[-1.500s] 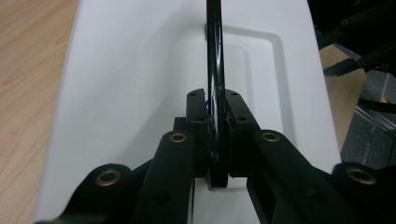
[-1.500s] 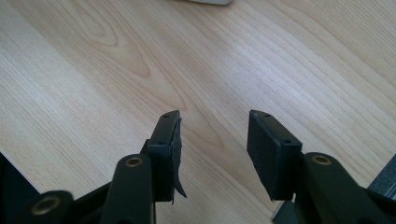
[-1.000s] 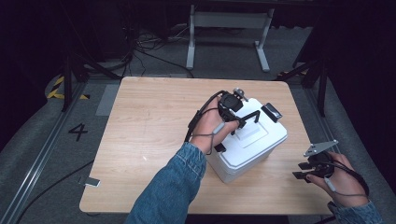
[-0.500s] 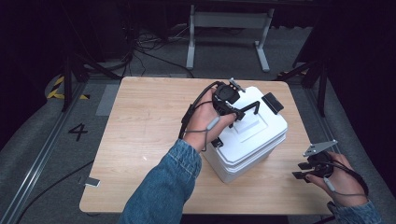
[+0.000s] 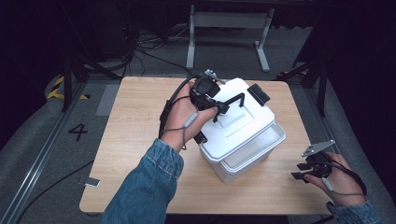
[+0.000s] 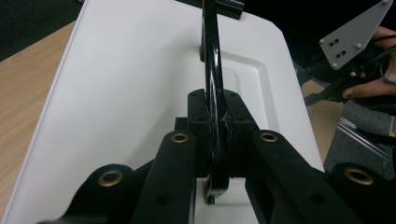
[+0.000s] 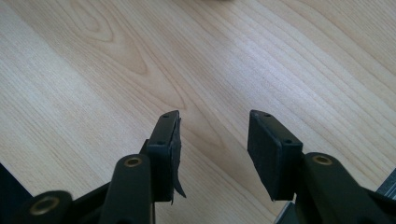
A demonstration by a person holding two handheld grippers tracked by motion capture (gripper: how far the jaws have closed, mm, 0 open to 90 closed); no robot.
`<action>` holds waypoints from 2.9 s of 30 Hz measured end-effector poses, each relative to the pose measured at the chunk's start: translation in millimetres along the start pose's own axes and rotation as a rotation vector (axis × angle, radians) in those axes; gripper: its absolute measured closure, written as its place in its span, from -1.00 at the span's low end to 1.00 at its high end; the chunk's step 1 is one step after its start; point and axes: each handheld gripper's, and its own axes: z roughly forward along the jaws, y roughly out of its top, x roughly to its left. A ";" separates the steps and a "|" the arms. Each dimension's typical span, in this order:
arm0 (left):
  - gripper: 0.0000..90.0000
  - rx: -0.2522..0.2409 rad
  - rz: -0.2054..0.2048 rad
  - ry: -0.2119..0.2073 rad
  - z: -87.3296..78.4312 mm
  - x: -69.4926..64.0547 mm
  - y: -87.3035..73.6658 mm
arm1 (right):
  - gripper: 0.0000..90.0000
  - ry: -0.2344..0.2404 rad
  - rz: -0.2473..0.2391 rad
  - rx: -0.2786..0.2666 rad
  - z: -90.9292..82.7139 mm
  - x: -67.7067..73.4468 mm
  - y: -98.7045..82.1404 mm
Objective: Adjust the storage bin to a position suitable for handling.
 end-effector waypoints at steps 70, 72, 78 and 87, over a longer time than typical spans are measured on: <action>0.87 0.021 -0.319 0.247 -44.8 135.5 -149.3 | 0.22 0.003 -0.014 0.033 12.2 6.5 1.7; 0.87 0.024 -0.326 0.244 -41.6 137.9 -153.5 | 0.22 0.004 -0.013 0.035 12.9 6.7 1.8; 0.87 0.027 -0.342 0.240 -32.3 142.5 -163.9 | 0.21 0.001 -0.013 0.040 14.2 6.7 1.6; 0.87 0.044 -0.356 0.225 -19.8 146.8 -178.8 | 0.21 0.007 -0.013 0.044 16.1 6.5 1.2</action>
